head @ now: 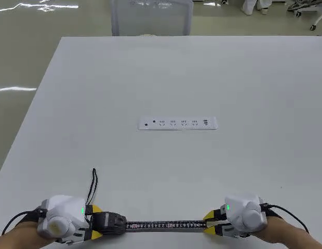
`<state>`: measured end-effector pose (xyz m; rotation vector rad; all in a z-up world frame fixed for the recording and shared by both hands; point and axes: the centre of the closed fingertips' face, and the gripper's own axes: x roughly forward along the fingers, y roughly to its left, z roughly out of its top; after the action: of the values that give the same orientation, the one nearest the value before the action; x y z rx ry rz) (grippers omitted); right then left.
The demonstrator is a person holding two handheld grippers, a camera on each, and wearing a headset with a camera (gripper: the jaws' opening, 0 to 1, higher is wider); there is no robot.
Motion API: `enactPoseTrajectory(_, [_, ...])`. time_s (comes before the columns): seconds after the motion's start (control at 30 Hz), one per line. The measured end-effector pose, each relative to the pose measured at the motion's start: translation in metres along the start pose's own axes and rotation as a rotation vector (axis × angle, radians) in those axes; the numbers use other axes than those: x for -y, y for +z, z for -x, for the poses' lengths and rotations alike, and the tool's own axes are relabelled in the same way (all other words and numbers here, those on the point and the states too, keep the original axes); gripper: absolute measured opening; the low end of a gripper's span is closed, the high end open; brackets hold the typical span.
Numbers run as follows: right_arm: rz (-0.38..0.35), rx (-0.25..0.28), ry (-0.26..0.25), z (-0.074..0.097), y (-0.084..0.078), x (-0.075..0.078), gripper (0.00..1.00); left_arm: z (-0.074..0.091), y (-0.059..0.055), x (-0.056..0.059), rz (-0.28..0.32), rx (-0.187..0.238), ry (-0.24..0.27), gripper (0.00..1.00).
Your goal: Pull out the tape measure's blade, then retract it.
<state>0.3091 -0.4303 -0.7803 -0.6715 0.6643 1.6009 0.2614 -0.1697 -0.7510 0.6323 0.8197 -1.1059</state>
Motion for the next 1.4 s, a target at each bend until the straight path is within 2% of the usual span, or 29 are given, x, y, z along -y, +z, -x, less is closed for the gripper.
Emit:
enactPoseTrajectory(0.67, [-0.019, -0.012, -0.002, 0.012, -0.013, 0.0, 0.11, 0.001, 0.0, 0.0, -0.004, -0.007, 0.0, 0.26])
enactPoseTrajectory(1.17, [-0.009, -0.036, -0.011, 0.008, -0.015, -0.002, 0.12, 0.0, 0.001, 0.001, -0.012, -0.012, -0.007, 0.27])
enactPoseTrajectory(1.4, [0.024, -0.059, -0.02, 0.007, -0.016, -0.002, 0.14, 0.0, 0.002, 0.0, -0.014, -0.017, -0.006, 0.27])
